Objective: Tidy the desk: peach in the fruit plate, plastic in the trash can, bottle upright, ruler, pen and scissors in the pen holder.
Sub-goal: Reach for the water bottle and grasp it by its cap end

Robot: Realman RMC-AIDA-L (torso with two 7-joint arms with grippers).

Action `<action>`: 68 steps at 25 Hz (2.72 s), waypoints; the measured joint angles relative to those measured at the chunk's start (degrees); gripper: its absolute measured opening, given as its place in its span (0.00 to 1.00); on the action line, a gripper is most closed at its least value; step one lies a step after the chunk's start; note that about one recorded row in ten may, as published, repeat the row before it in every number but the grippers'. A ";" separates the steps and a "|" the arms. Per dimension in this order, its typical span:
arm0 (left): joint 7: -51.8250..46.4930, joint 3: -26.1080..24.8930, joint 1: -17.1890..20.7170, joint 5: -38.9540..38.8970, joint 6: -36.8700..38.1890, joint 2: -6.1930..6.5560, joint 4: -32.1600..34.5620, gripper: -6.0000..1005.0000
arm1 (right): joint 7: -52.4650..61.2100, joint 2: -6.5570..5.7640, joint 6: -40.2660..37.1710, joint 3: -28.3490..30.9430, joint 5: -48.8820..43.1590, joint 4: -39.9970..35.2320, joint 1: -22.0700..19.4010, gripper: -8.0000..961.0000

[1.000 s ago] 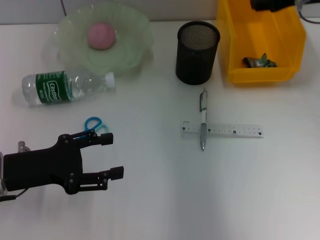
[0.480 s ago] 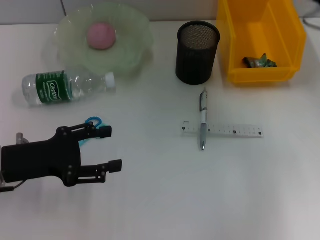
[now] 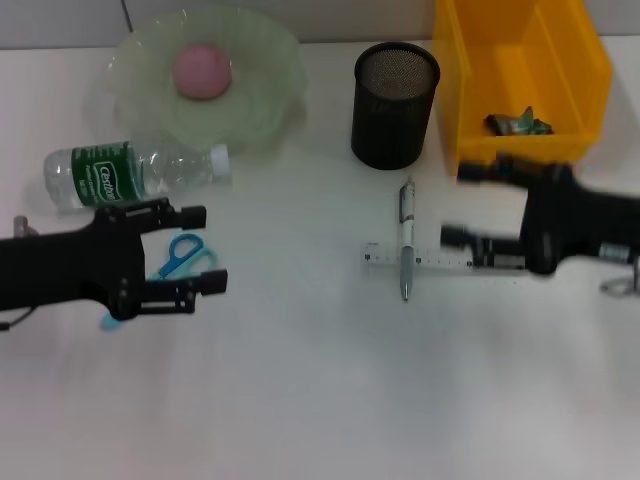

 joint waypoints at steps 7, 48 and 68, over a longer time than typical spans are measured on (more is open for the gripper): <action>-2.30 0.00 -1.52 1.80 -1.47 0.23 2.82 0.83 | -4.67 1.63 4.10 0.35 -6.01 0.13 -2.49 0.85; -35.01 6.19 -24.86 66.24 -17.85 -6.86 26.88 0.83 | -3.64 2.14 3.34 4.17 -5.95 0.14 -4.43 0.84; -37.78 14.08 -23.36 66.50 -23.32 -6.63 23.90 0.83 | -2.44 2.14 1.56 4.79 -5.95 0.07 -4.76 0.84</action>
